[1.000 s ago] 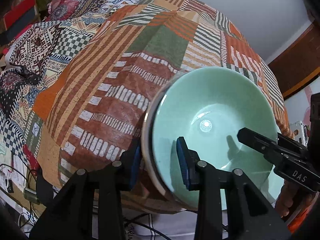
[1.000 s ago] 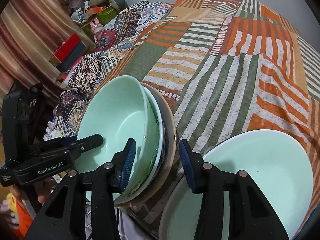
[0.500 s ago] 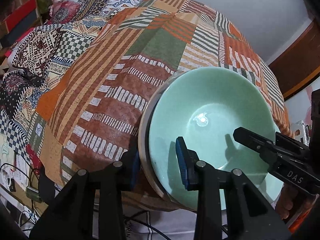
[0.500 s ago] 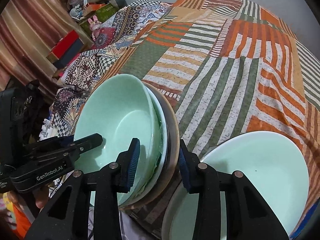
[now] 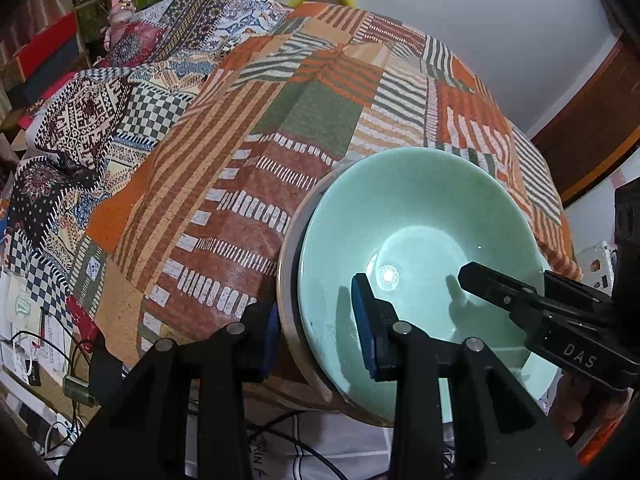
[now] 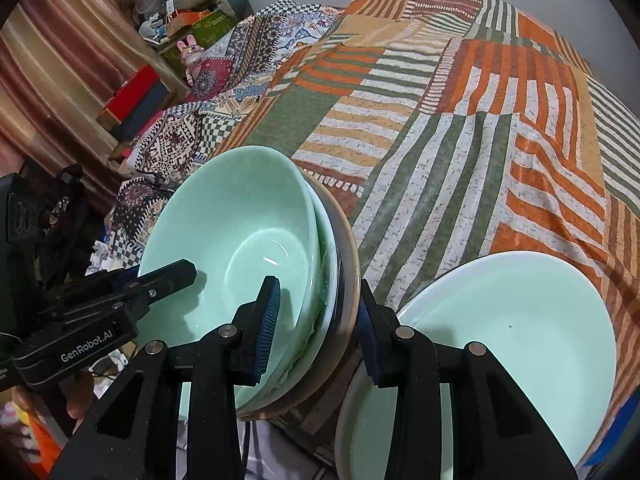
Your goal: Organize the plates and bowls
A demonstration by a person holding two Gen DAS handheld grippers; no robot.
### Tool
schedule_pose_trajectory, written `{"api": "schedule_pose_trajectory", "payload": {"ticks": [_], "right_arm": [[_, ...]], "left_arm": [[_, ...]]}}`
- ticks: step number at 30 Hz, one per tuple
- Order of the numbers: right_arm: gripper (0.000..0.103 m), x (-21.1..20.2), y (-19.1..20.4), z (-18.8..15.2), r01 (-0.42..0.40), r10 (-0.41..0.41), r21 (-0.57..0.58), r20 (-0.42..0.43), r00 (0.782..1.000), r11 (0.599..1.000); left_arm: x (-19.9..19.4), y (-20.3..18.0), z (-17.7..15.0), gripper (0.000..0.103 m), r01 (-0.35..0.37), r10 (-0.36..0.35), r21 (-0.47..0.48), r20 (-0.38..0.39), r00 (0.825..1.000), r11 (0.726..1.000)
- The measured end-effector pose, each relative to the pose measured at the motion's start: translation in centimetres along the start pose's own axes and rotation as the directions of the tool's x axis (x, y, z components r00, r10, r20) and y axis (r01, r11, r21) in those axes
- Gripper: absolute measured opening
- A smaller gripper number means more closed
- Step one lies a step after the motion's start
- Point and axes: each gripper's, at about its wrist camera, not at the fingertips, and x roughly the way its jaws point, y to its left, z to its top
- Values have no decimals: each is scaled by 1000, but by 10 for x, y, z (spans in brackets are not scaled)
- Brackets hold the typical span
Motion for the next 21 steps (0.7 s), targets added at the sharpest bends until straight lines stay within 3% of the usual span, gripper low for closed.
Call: {"api": "schedule_pose_trajectory", "payload": {"ticks": [21], "right_arm": [[34,-64,-1,-7,-3,1,18,156,988,1000]], "left_arm": [[-58,-43,0,33,33,-42,74,123,992,997]]}}
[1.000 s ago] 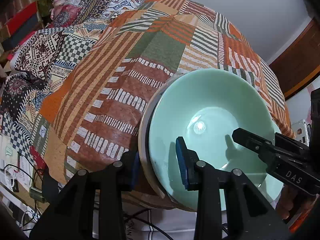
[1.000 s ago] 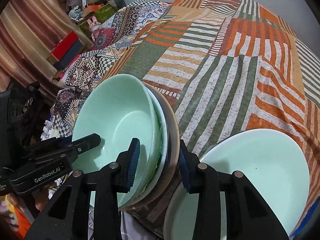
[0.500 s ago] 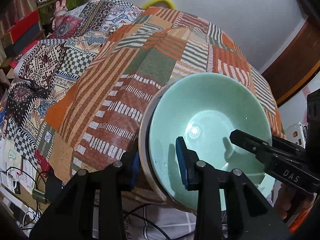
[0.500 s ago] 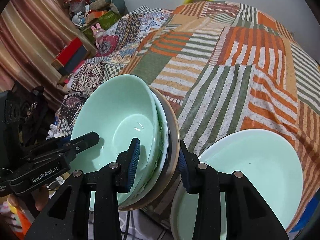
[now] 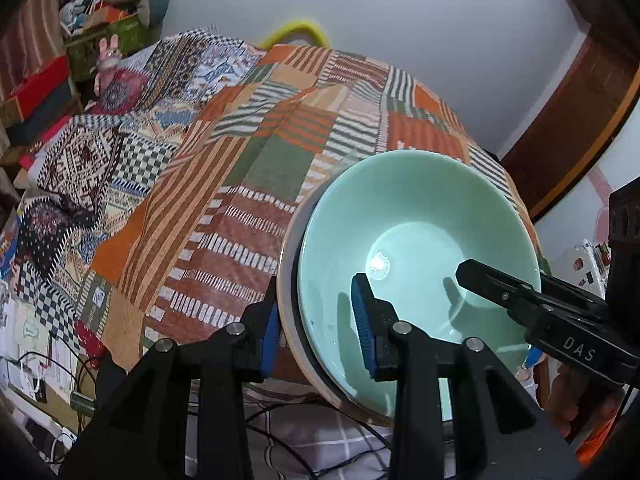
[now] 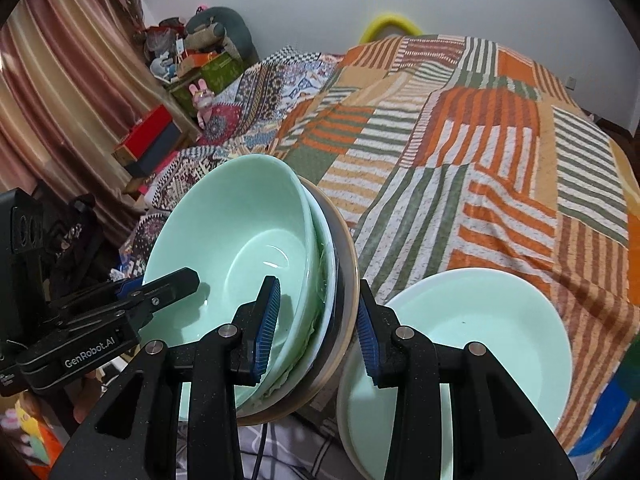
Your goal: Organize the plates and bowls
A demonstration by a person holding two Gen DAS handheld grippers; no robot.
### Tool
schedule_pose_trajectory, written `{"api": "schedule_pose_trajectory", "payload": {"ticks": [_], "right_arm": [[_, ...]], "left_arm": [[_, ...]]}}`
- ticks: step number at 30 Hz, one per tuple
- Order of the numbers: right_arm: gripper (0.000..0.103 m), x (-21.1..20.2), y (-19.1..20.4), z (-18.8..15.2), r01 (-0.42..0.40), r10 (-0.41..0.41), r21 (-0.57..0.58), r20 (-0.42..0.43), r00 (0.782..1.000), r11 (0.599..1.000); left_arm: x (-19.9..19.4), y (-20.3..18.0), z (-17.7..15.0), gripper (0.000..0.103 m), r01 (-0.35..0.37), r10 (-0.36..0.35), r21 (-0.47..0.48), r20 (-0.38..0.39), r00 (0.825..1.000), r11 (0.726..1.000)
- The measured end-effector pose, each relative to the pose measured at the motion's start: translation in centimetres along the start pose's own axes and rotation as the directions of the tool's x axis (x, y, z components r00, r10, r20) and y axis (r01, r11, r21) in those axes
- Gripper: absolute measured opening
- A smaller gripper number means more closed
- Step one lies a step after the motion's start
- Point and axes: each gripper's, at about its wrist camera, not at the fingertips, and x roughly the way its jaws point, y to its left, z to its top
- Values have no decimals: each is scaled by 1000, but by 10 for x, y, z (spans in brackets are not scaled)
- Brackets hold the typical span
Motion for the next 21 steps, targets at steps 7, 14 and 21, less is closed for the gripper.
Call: {"api": "schedule_pose_trajectory", "payload": {"ticks": [7,14,21], "right_arm": [[34,-22,-8,-4,10,-11,18,50,999,1000],[34,-43,-23,-12,26,-30,52,86,996,998],[34,-59,-42,-17,45,-55,88,113,992,995]], "left_arm": [[-12,-22,1,33,19,-20,36,23,1000,999],[-16,-46,2,33,47,-49,73,36,998,996],[-9,-74,-1,33,65,-66,124,8,998,990]]}}
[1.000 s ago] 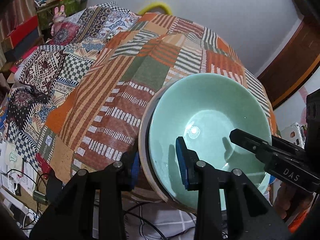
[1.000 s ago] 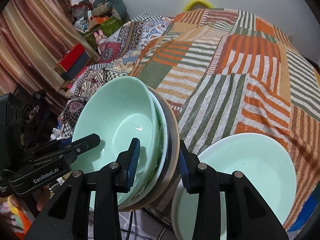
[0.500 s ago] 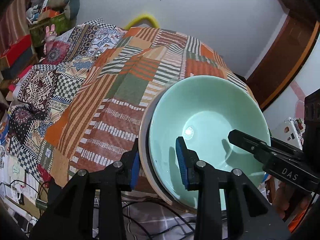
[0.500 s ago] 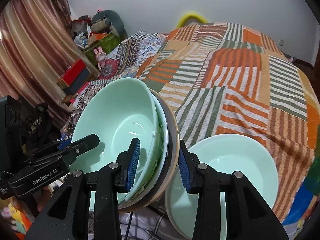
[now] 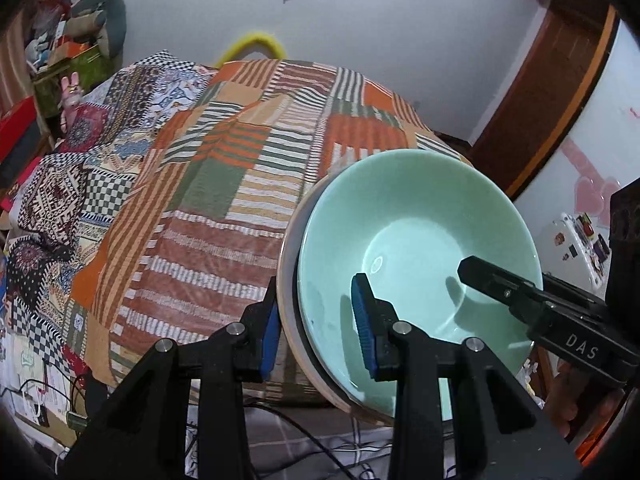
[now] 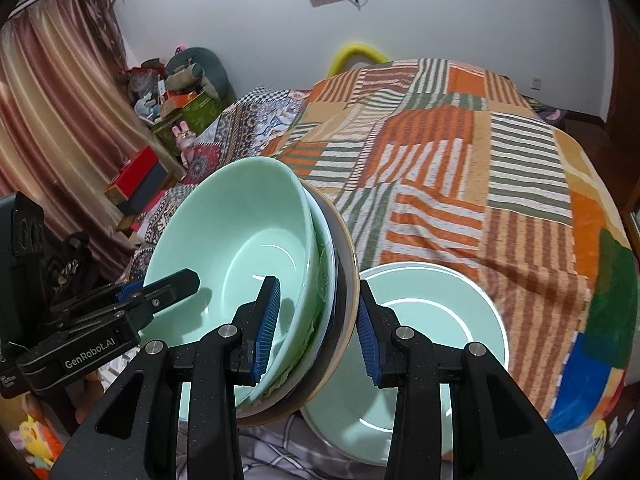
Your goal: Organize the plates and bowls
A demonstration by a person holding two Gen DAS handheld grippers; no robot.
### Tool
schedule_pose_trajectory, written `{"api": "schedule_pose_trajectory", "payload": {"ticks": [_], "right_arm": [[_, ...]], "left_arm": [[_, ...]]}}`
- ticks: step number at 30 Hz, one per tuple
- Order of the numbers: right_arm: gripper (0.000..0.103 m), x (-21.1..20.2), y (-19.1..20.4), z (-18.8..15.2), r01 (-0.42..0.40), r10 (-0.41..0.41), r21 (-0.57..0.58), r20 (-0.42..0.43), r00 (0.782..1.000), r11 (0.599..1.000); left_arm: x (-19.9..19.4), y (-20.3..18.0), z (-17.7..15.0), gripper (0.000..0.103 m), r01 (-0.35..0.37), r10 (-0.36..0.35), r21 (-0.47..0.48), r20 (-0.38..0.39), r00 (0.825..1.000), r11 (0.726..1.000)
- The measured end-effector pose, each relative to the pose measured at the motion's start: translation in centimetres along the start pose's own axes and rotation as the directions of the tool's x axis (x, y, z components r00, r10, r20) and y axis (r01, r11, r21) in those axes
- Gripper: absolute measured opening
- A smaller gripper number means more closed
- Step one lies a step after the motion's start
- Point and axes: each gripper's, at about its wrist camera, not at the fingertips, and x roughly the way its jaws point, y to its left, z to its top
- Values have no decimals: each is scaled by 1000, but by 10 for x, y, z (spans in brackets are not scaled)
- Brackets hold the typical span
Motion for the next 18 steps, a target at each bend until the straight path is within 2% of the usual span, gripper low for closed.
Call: {"api": "schedule_pose_trajectory", "payload": {"ticks": [18], "right_arm": [[34,-24,-51,-16,67,-68,94,13,998,993]], "left_arm": [[39,-54,-5,33,47,-39,86,-99,994,995]]}}
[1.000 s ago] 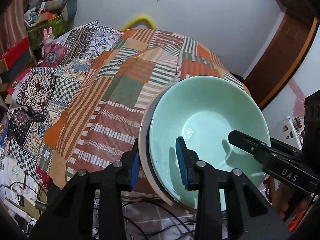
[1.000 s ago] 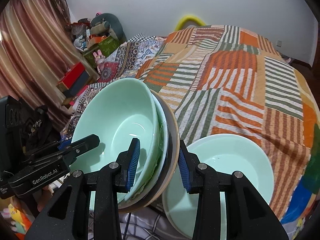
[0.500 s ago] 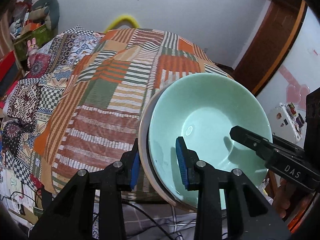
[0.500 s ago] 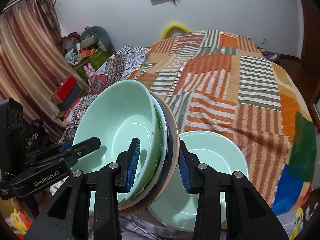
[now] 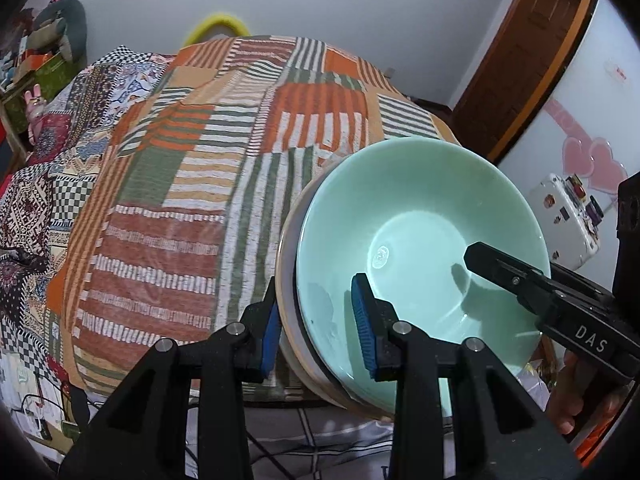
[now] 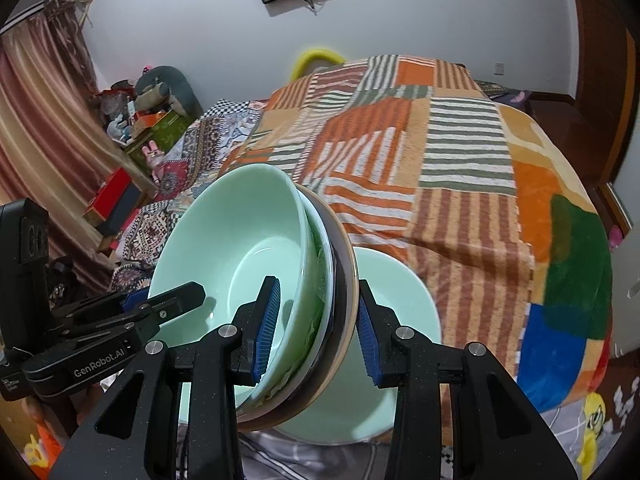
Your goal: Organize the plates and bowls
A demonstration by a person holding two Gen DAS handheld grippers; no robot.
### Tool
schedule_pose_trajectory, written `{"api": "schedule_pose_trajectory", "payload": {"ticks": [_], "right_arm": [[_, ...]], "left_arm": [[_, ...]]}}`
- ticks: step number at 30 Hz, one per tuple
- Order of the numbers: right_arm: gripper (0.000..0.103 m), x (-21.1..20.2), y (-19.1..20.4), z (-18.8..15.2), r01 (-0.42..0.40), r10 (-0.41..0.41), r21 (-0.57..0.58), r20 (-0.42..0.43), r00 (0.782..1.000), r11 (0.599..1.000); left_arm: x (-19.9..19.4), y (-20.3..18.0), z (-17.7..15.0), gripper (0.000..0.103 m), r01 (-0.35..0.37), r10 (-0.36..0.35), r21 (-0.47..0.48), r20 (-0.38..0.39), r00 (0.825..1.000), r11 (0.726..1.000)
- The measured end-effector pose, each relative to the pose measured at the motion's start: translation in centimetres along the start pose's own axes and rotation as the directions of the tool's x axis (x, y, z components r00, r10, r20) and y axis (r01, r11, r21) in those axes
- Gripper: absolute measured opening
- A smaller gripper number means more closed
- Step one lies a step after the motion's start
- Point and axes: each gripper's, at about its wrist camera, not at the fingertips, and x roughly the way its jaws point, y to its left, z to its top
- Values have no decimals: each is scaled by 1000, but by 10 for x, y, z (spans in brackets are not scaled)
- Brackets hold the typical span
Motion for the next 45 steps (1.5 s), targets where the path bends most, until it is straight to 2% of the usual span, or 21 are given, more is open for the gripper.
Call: {"api": "schedule_pose_trajectory", "payload": {"ticks": [11,31,45], "right_arm": [[34,3,-18,-10,21,-20,41,-33,999,999],[34,26,-32,-21,27,-18,83,-112,994,996],[36,35,-34,-21,20,-8,94,-119,993,995]], "left_arm": [[22,-11,-5,33,1,1,24,-53,999,1000],[62,-6,-10,33,-14,16,14,-152,988,1000],[69,-3,-9,33,-4,4,6,-149,989,1000]]}}
